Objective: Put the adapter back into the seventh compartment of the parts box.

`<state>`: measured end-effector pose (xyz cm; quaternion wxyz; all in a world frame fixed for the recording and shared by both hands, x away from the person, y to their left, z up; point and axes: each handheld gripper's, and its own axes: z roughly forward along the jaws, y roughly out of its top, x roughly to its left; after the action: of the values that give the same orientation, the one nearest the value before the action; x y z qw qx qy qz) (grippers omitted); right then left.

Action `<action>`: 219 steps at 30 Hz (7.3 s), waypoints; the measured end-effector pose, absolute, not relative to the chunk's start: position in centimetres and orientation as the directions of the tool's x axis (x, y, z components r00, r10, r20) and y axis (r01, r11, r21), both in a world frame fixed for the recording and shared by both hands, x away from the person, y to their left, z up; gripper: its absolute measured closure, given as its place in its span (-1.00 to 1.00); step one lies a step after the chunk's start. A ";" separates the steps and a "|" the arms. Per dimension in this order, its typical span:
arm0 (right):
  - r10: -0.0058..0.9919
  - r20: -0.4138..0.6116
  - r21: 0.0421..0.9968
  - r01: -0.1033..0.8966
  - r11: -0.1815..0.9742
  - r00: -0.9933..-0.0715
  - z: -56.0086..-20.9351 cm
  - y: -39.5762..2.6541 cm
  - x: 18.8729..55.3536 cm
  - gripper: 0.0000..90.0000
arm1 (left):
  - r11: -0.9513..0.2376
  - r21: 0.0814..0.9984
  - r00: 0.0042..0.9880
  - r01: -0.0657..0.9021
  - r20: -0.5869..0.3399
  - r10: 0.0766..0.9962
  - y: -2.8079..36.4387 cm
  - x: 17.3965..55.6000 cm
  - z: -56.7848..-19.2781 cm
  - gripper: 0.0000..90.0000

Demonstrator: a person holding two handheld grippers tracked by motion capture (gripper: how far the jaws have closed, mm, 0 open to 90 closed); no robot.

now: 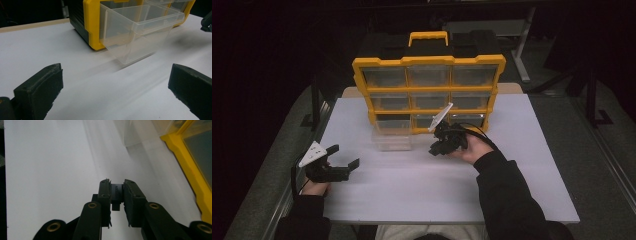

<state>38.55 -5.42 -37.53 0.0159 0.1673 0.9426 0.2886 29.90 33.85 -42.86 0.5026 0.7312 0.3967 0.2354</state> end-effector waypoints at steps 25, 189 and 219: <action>0.316 0.033 0.573 0.277 0.771 -0.948 -34.4 -5.0 39.1 0.66 | -0.180 0.922 0.575 0.344 -0.055 0.817 33.9 29.9 -42.9 -1.00; 0.384 -0.075 0.661 0.243 0.710 -0.920 -31.6 -2.4 40.2 -1.00 | -0.195 0.917 0.583 0.347 -0.048 0.811 33.7 30.0 -43.0 -1.00; 0.452 -0.066 0.697 0.284 0.659 -0.890 -33.3 -8.4 38.2 -1.00 | -0.203 0.914 0.583 0.351 -0.043 0.811 33.7 30.0 -43.1 -1.00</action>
<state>38.23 -8.37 -33.34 0.1173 0.2036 0.9032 0.3592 30.04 33.67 -43.06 0.4939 0.7399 0.3928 0.2329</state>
